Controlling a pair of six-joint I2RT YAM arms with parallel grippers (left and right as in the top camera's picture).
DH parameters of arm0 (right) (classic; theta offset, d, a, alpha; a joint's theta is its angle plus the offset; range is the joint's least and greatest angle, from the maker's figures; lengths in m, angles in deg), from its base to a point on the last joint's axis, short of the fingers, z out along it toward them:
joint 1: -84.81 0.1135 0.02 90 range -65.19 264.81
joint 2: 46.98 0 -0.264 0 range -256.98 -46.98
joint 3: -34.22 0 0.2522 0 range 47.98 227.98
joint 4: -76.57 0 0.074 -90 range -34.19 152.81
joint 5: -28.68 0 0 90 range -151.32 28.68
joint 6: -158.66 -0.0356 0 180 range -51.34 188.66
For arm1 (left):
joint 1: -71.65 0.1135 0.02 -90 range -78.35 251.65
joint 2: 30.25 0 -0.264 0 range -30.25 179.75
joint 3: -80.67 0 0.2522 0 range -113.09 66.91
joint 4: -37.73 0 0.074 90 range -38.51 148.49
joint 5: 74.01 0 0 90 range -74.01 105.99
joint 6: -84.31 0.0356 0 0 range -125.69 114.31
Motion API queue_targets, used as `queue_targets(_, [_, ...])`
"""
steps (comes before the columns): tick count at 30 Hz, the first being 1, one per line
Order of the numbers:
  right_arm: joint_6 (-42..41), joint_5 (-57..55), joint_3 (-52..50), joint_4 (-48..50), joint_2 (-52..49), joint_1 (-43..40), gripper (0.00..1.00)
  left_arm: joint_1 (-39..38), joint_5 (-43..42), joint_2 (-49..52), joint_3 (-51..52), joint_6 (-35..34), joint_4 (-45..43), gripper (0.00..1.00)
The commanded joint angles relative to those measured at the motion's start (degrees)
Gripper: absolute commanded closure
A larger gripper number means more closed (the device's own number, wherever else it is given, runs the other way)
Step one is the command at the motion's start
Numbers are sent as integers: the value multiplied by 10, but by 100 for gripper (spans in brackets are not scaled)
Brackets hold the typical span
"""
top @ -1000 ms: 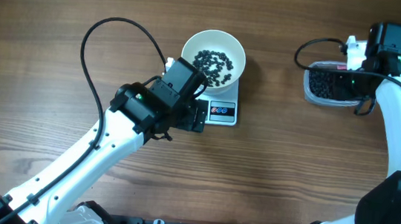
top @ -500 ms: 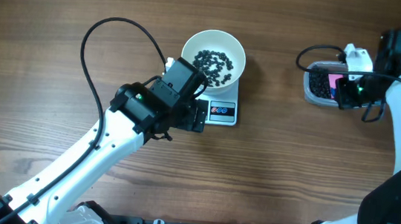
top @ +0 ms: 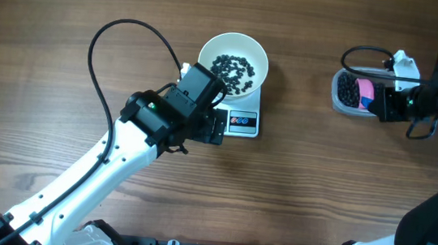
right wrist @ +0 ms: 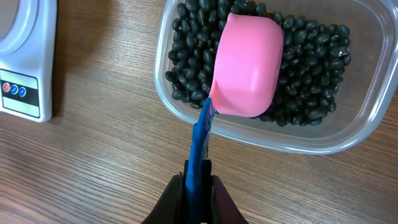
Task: Scoop item into bowl and weigh 150g on scale
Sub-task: 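Scoop beans from the tub again with the right gripper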
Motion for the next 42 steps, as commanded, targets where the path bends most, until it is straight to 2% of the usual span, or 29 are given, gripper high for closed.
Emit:
queue_targets(1, [-17,54,-5,-6,-12,-6,96,-1,9,-8,5,-7,-2,0])
queue_targets(5, [-19,64,-5,4,-12,-35,96,-1,9,-8,5,-7,-2,0])
queue_targets(11, [-22,168,-5,-15,-30,-81,96,-1,9,-8,5,-7,-2,0])
queue_targets(17, [-48,195,-5,-2,-33,-100,96,-1,9,-8,5,-7,-2,0])
queue_targets(24, [-123,179,-5,20,-34,-119,96,-1,9,-8,5,-7,-2,0])
queue_targets(33, [-202,297,-5,11,-34,-173,96,-1,9,-8,5,-7,-2,0])
queue_targets(42, [-212,389,-5,-15,-34,-251,96,-1,9,-8,5,-7,-2,0])
